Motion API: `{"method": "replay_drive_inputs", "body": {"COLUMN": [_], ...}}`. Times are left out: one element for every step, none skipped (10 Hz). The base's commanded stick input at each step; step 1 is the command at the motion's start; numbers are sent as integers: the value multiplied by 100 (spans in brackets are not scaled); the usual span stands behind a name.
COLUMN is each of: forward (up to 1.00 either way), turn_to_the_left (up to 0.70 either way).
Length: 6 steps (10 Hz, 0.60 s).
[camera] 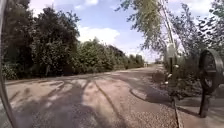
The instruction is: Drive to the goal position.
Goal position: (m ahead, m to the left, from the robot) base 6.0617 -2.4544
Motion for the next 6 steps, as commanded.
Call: {"method": "replay_drive_inputs", "body": {"forward": [2, 0, 4, 4, 1, 2], "turn_to_the_left": [0, 0, 0, 0, 0, 0]}}
